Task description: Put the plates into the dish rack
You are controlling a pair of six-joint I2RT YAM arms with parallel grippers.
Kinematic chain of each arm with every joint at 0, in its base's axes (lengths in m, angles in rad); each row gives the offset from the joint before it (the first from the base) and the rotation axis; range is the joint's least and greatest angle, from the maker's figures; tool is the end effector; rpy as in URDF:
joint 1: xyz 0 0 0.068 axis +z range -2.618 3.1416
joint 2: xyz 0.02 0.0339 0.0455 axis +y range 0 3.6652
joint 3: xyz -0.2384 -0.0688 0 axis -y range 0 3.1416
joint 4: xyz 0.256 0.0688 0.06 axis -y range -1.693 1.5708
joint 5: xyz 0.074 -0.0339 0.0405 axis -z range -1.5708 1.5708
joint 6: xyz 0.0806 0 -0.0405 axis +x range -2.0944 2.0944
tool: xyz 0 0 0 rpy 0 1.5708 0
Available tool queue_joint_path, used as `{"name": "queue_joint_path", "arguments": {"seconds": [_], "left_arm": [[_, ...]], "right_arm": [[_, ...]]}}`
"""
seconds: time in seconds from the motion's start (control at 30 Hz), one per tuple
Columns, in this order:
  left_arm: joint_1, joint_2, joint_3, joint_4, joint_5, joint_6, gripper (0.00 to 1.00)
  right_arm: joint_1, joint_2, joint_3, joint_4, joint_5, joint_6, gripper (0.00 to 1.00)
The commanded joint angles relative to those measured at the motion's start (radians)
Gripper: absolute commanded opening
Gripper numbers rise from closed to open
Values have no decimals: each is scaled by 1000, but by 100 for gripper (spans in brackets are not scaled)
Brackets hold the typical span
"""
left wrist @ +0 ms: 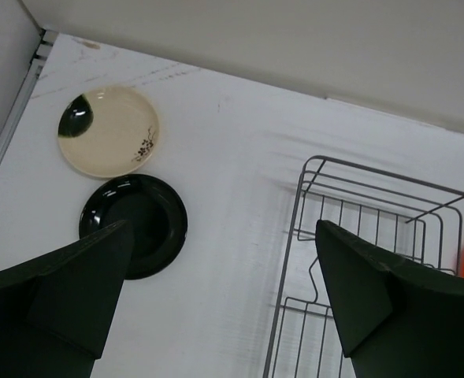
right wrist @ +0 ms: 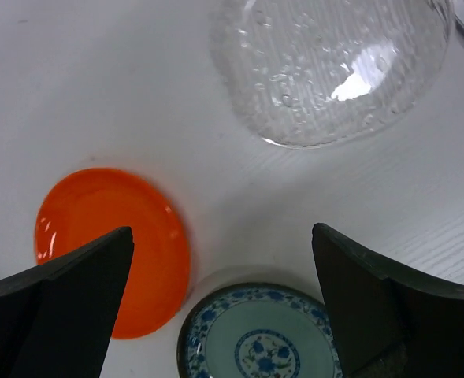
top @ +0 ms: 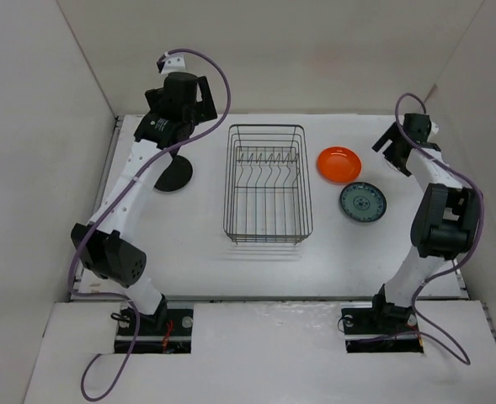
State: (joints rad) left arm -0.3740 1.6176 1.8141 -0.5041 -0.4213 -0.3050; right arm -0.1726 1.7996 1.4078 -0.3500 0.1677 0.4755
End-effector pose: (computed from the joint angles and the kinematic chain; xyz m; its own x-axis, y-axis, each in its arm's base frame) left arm 0.3948 -0.1195 0.4158 -0.2600 -0.1923 -0.9463 -0.1127 0.9793 -0.1681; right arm 0.4378 -0.0900 0.1997 -0.4587 0.5381 -0.7071 0.5630 0.7917 0.2372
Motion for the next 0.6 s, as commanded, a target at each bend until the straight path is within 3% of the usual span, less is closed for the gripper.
{"name": "queue_joint_path", "arguments": {"seconds": [0.0, 0.3, 0.57], "left_arm": [[-6, -18, 4, 49, 26, -8, 100], [-6, -61, -19, 67, 45, 20, 100], [26, -51, 1, 58, 107, -3, 100]], "right_arm": [[-70, 10, 39, 140, -22, 184, 99], [-120, 139, 98, 151, 24, 299, 97], [-139, 248, 192, -7, 133, 374, 97]]}}
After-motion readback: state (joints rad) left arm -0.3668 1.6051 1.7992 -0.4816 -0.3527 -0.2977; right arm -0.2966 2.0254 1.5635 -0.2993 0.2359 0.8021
